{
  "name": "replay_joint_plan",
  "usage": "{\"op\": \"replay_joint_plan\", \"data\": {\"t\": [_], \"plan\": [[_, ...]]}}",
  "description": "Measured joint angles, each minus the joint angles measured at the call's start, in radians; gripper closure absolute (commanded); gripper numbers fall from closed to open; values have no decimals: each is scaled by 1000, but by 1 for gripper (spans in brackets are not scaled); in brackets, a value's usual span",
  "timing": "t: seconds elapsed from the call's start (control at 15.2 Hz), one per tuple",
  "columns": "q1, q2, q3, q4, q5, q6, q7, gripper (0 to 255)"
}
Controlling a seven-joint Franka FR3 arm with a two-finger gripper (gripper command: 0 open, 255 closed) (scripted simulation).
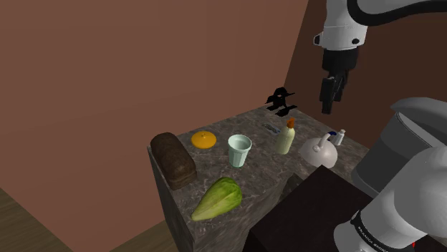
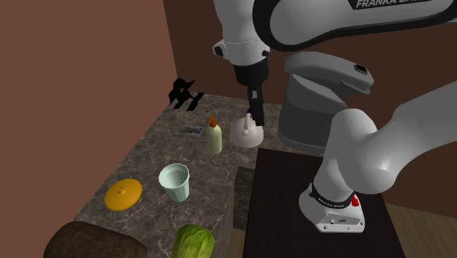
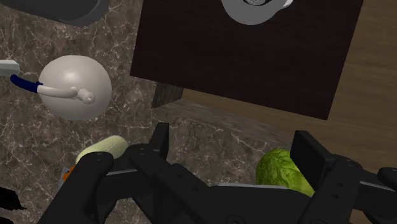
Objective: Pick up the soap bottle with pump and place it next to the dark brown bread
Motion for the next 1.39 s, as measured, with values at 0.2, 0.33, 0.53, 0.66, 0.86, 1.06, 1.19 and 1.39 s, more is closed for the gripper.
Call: {"op": "replay_joint_plan", "data": {"t": [0.2,0.33,0.53,0.66,0.86,1.06,1.19,1.39], "plan": [[-7,-3,-23,-31,-15,39,-22,0],[-20,16,-57,-54,-37,100,-55,0],[-36,67,-110,-84,-68,210,-103,0],[-50,100,-148,-99,-88,279,-141,0],[-67,159,-206,-124,-111,392,-194,0],[-77,241,-259,-131,-121,510,-245,0],[-86,284,-297,-128,-125,571,-288,0],[-85,394,-349,-96,-106,674,-350,0]]}}
